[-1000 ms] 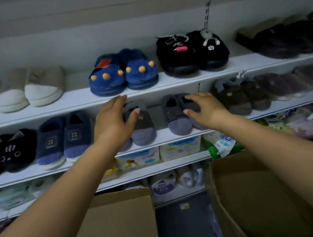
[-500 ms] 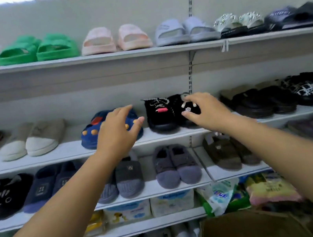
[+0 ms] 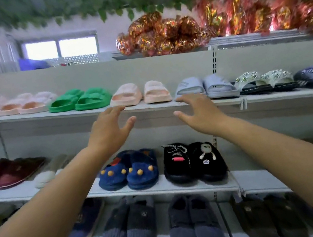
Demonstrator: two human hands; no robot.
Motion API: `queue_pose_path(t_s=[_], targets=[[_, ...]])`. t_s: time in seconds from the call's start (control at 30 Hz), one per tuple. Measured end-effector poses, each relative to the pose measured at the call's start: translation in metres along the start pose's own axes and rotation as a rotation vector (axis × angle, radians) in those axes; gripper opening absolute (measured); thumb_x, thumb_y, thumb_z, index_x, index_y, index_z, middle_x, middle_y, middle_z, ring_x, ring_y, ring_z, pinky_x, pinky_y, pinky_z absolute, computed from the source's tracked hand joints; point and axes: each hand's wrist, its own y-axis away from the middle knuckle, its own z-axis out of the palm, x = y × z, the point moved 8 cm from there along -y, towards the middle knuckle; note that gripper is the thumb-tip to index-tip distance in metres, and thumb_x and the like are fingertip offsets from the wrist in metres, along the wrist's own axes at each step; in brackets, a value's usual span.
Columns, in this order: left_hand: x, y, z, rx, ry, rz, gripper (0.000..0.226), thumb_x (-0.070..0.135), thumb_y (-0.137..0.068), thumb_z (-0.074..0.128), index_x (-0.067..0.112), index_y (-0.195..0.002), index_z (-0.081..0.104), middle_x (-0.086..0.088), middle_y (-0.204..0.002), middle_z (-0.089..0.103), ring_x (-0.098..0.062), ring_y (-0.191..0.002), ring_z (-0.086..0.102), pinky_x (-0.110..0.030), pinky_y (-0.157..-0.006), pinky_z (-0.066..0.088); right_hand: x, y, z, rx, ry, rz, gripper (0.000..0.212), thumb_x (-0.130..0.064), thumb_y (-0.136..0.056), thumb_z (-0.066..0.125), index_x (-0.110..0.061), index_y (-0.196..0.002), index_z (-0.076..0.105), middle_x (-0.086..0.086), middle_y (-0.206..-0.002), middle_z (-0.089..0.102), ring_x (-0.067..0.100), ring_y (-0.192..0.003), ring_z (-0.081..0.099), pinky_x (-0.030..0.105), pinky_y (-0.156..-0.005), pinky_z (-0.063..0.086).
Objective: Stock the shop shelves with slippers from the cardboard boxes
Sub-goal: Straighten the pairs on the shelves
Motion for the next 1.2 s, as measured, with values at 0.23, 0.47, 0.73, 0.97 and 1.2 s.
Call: queue_pose_path(t_s=[0.23,0.47,0.73,0.97,1.2], targets=[[-0.022,-0.064,0.006,-0.099,-0.077,-0.038,0.056,0.052,-0.1,0.051,0.022,-0.148,0.048,-0.012,-0.146,0.051,-0.032,-0.136,0.045,-0.044,-0.11,0.038,-0.021,-0.059,0.022,-0.059,-0.029,0.037,0.048,-0.038,-0.098,0.061,-0.018,-0.141,0.056,0.005,-0.144,0.057,0.024,-0.132,0.051,0.034,-0.106,0.039],[-0.024,-0.109,0.042,-0.263,-0.124,-0.013,0.047,0.054,-0.103,0.041,0.023,-0.126,0.067,-0.009,-0.134,0.064,-0.033,-0.119,0.057,-0.039,-0.097,0.046,-0.006,-0.106,0.051,-0.144,0.046,0.233,0.045,-0.039,-0.1,0.052,-0.018,-0.139,0.058,0.009,-0.145,0.057,0.029,-0.13,0.053,0.033,-0.102,0.04],[-0.028,-0.115,0.062,-0.266,-0.167,0.068,0.048,0.063,-0.101,0.033,0.042,-0.135,0.059,0.003,-0.15,0.052,-0.042,-0.126,0.045,-0.044,-0.102,0.039,-0.008,-0.117,0.067,-0.081,0.075,0.223,0.03,-0.027,-0.097,0.054,-0.023,-0.121,0.073,0.006,-0.122,0.07,0.027,-0.112,0.061,0.03,-0.089,0.046],[-0.031,-0.115,0.067,-0.231,-0.225,0.101,0.055,0.063,-0.1,0.023,0.036,-0.133,0.058,-0.008,-0.145,0.054,-0.043,-0.121,0.048,-0.046,-0.104,0.035,-0.01,-0.105,0.053,-0.037,0.025,0.19,0.032,-0.028,-0.097,0.059,-0.021,-0.127,0.068,0.005,-0.127,0.068,0.021,-0.111,0.06,0.024,-0.088,0.04],[0.037,-0.101,0.062,-0.057,0.023,0.278,0.053,0.051,-0.102,0.045,0.018,-0.141,0.055,-0.007,-0.146,0.054,-0.03,-0.136,0.041,-0.045,-0.111,0.036,0.017,-0.071,-0.012,0.182,0.167,0.139,0.031,-0.033,-0.098,0.063,-0.017,-0.125,0.068,0.0,-0.127,0.067,0.02,-0.123,0.054,0.028,-0.098,0.038]])
